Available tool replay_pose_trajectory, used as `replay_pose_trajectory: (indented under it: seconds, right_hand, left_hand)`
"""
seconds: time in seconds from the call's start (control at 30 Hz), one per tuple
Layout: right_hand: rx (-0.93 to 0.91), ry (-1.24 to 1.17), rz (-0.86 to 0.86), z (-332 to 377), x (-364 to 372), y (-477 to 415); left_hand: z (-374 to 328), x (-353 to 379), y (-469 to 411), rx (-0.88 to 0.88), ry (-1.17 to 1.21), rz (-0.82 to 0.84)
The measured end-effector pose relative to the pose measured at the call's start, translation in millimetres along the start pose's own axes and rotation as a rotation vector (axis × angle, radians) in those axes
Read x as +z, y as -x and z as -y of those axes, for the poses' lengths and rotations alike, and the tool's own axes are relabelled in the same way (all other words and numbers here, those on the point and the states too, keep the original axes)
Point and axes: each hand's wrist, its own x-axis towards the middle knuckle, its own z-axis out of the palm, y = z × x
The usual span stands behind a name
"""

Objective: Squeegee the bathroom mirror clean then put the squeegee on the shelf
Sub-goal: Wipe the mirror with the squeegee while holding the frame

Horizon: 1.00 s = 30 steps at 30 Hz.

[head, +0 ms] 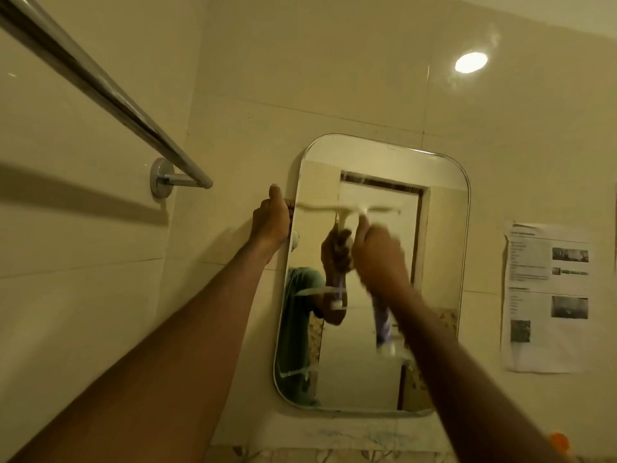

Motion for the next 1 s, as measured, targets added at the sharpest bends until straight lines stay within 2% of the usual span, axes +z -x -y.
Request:
replay_pose_trajectory:
  seconds: [0.13,0.23,0.27,0.43,0.53,0.63,0.73,0.83,1.0]
  right_hand:
    - [0.074,0.079,0.091,-50,31,97]
    - [0.09,0.085,0.189,-41,12,91]
    - [0.068,0.062,0.173,-32,-1,71]
    - [-0.059,0.135,-0.155,9,-72,-70]
    - [-0.07,0.159,-0.153,2,-82,-89]
    - [-0.016,0.178,-0.12,-32,-62,-41]
    - [0.057,0.177,0.0,-71,-37,28]
    - [0.105,0.189,0.069,-69,-44,32]
    - [0.006,0.083,-0.155,-16,-101,-66]
  left_hand:
    - [-2,2,2,0.065,-0.081,-0.017]
    - [-2,5,1,0.099,-0.143,0.002]
    - [-1,5,-1,0.1,-0.158,0.002]
    - [4,7,-7,0.077,-0.139,-0.036]
    - [3,8,-9,0.074,-0.11,-0.058]
    - [8,9,-9,0.12,-0.161,-0.054]
    - [9,10,-8,0.149,-0.207,-0.077]
    - [7,10,-8,0.195,-0.254,-0.082]
    - [13,11,-12,0.203,-0.237,-0.12]
